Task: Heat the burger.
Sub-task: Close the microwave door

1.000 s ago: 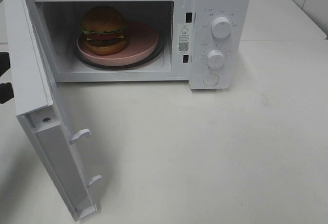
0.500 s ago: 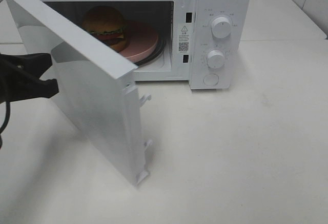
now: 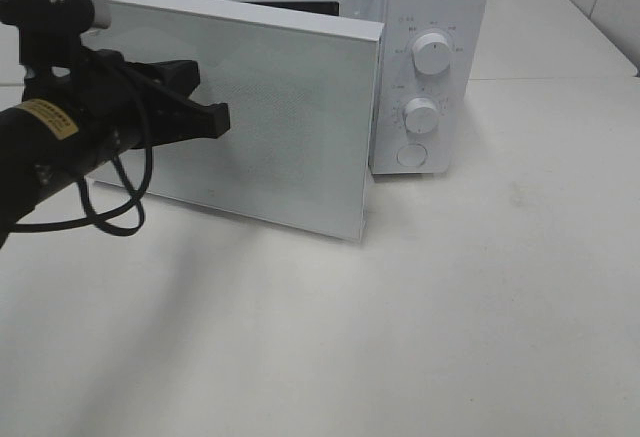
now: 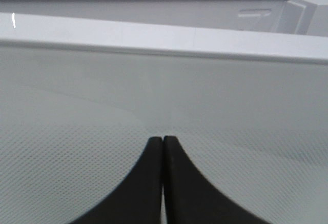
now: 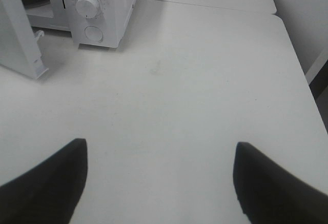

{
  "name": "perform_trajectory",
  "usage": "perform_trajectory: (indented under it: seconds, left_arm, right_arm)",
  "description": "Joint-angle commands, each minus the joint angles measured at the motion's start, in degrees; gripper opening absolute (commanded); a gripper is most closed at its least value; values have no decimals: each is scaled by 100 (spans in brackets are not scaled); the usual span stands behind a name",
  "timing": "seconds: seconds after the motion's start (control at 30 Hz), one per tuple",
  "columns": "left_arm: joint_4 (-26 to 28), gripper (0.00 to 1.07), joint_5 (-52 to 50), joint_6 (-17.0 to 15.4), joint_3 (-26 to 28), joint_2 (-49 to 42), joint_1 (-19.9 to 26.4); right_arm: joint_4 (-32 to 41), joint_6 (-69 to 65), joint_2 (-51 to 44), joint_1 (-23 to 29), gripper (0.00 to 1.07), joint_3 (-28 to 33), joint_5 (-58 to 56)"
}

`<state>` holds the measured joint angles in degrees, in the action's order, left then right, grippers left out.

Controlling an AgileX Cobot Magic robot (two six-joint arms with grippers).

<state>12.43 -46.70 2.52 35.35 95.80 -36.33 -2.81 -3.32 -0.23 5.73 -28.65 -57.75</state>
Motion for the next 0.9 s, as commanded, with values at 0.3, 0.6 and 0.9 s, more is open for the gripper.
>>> perform_trajectory:
  seconds: [0.3,0.6,0.9]
  left_arm:
    - [590,0,435,258,1272,636,-510]
    - [745,0,825,275,2149,1117,-561]
    - [814,0,1008,275,2848,1599,-561]
  right_arm:
    - [-6,86,-155,-29,76,11,74]
    - [-6,86,-155,-29,76,11,74]
    - [-6,86,-155,-29,76,11,74]
